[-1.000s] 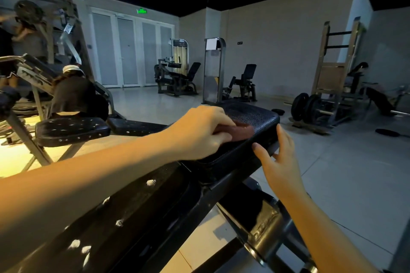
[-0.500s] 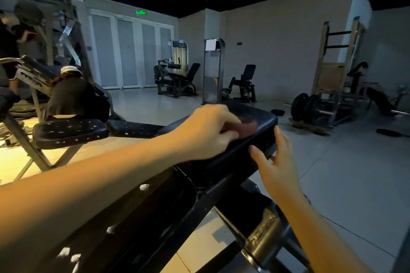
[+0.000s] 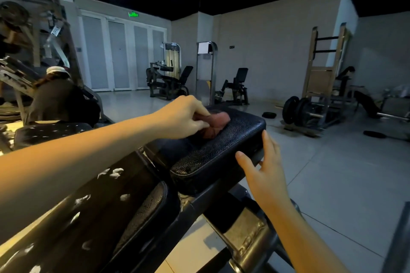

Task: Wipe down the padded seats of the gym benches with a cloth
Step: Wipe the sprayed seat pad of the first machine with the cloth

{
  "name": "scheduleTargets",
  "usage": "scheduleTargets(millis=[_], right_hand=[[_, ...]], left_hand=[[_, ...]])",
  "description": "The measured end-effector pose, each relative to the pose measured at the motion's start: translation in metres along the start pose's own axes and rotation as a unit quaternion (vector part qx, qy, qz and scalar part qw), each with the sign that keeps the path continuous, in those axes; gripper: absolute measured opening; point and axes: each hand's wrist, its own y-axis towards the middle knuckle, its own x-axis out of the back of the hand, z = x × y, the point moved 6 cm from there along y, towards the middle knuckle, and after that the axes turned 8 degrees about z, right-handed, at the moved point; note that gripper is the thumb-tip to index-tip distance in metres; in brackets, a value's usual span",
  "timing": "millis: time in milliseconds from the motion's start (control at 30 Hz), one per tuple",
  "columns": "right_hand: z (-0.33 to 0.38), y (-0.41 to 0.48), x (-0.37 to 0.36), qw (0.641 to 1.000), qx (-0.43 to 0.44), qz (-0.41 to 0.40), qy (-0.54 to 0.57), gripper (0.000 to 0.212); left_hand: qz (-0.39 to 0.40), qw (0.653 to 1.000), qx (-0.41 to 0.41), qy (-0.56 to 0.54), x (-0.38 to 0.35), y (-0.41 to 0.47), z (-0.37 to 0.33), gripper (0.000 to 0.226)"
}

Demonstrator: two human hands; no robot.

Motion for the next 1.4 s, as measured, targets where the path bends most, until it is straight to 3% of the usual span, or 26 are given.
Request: scheduleTargets(millis=[133, 233, 333, 467, 533, 633, 700, 800, 967, 1033, 1133, 1167, 1300, 1400], right_hand=[[0.0, 0.001, -0.001, 1.0, 0.004, 0.004, 0.004, 0.086], [0.002, -0.001, -0.001, 1.0, 0.007, 0.002, -0.004, 0.086], [0.003, -0.001, 0.001, 1.0, 0.008, 0.002, -0.009, 0.085], [0.005, 0.0, 0.002, 1.0, 0.006, -0.009, -0.002, 0.087], [0.004, 0.0, 0.002, 1.0, 0.005, -0.006, -0.002, 0.087], [0.003, -0.002, 0.0, 1.0, -0.001, 0.01, -0.003, 0.084], [0.004, -0.003, 0.0, 1.0, 0.004, 0.012, -0.012, 0.085], [0.006, -0.003, 0.0, 1.0, 0.003, 0.012, -0.007, 0.083], [0.003, -0.001, 0.001, 1.0, 0.002, 0.005, 0.007, 0.086], [0.003, -0.001, 0.0, 1.0, 0.002, 0.01, 0.015, 0.087], [0.002, -0.001, -0.002, 1.0, 0.007, 0.014, 0.003, 0.091], [0.003, -0.001, -0.002, 1.0, 0.006, 0.015, 0.001, 0.091], [0.007, -0.001, 0.0, 1.0, 0.004, 0.014, 0.0, 0.091], [0.009, -0.001, 0.004, 1.0, -0.003, -0.004, 0.022, 0.088]], left_hand=[[-0.013, 0.994, 0.091, 0.063, 0.013, 0.007, 0.046, 0.016], [-0.072, 0.986, 0.152, 0.015, 0.013, 0.033, 0.052, 0.016], [-0.074, 0.992, 0.101, -0.019, -0.003, 0.048, 0.004, 0.016], [-0.017, 0.997, -0.078, -0.006, -0.02, 0.01, -0.063, 0.015], [-0.008, 0.998, -0.068, 0.009, -0.016, 0.005, -0.048, 0.012], [-0.042, 0.996, 0.071, 0.02, 0.004, 0.035, 0.01, 0.018], [-0.073, 0.99, 0.12, -0.006, 0.007, 0.054, 0.021, 0.018], [-0.088, 0.992, 0.078, -0.043, -0.008, 0.074, -0.013, 0.02], [-0.022, 0.998, -0.066, -0.004, -0.022, 0.038, -0.058, 0.014], [-0.02, 0.999, -0.009, 0.025, -0.012, 0.035, -0.017, 0.017], [-0.079, 0.987, 0.136, 0.017, 0.006, 0.05, 0.045, 0.02], [-0.091, 0.985, 0.147, 0.006, 0.006, 0.058, 0.046, 0.02], [-0.095, 0.992, 0.071, -0.031, -0.011, 0.081, -0.012, 0.018], [-0.046, 0.998, -0.03, -0.033, -0.021, 0.061, -0.058, 0.014]])
